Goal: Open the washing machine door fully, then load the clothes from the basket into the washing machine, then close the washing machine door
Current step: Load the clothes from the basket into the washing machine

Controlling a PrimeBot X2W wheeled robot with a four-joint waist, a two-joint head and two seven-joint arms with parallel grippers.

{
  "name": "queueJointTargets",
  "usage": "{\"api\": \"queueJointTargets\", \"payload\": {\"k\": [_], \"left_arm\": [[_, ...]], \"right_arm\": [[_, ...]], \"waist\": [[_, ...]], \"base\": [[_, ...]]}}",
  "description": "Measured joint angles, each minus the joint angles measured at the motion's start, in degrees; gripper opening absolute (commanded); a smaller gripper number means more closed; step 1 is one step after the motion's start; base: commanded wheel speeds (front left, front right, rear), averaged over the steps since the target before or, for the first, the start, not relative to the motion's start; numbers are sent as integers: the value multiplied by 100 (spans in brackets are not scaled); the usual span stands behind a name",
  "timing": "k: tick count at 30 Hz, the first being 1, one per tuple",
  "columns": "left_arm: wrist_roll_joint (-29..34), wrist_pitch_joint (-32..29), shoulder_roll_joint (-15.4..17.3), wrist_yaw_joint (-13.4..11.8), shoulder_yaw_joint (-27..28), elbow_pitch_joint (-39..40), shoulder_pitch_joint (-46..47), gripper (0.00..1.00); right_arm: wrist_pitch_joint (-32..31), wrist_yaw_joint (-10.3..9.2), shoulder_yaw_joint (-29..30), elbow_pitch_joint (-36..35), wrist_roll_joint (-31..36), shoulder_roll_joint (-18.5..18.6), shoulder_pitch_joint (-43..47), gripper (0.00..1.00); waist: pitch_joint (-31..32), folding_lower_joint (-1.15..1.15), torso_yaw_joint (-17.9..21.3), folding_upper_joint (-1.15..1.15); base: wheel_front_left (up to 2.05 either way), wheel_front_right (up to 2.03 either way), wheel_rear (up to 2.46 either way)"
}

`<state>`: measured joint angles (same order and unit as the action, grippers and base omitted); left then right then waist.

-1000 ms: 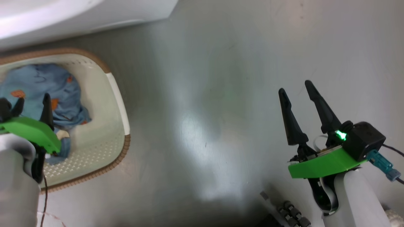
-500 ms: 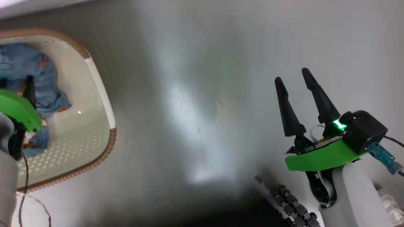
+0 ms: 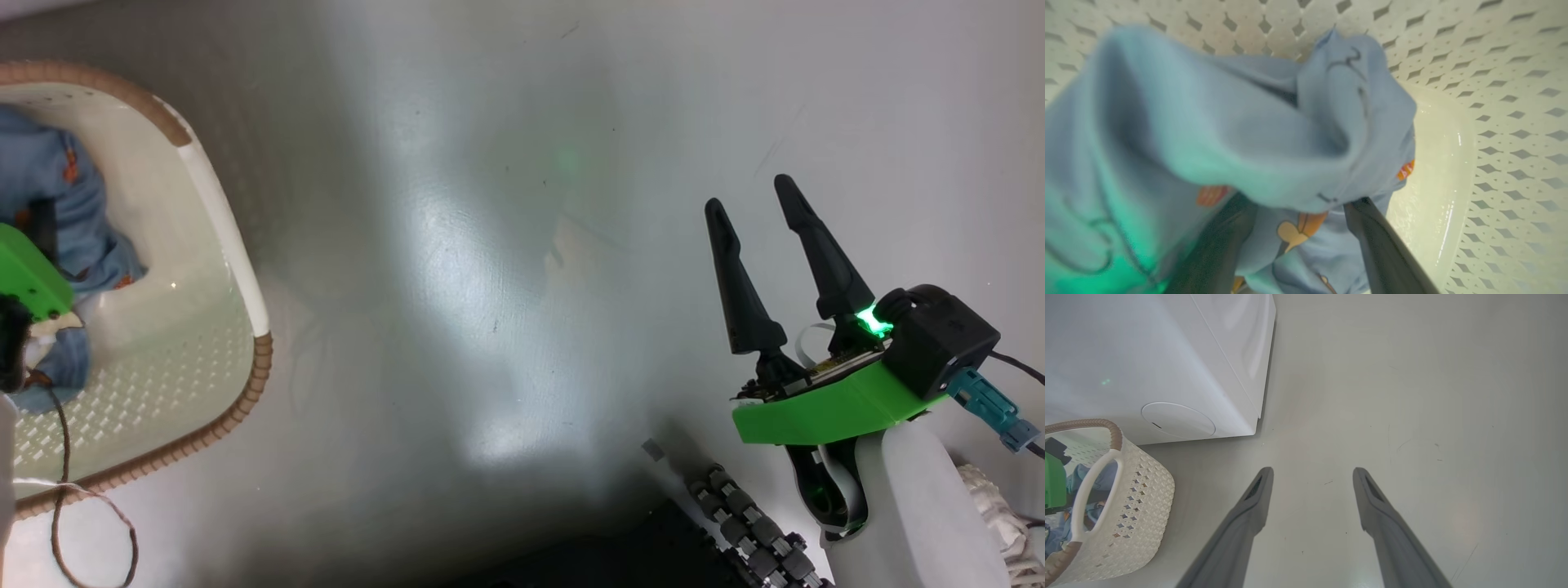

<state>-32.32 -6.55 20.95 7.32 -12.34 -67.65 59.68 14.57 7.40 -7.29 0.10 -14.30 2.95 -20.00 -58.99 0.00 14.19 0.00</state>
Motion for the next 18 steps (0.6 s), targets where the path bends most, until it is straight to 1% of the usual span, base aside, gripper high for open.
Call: {"api": "queueJointTargets", "payload": {"k": [1,6,9,14,18], "left_arm": [[-12,-36,5,0,-4,-46,8,0],[-111,-83,-30,0,3,-169,42,0],[-124,85,-88,0,-45,-179,11,0],[-115,543,-125,0,-218,-104,-236,0],[-132,926,-249,0,-324,46,-471,0]], "right_arm": [[0,0,-2,0,0,0,0,100],[0,0,4,11,0,0,-52,100],[0,0,35,11,0,0,-129,100],[0,0,73,18,1,0,-131,100],[0,0,107,22,7,0,-130,100]], "waist": [[-2,0,11,0],[32,0,19,0],[105,0,1,0],[293,0,-41,0],[507,0,-85,0]], "base": [[0,0,0],[0,0,0],[0,0,0],[0,0,0],[0,0,0]]}}
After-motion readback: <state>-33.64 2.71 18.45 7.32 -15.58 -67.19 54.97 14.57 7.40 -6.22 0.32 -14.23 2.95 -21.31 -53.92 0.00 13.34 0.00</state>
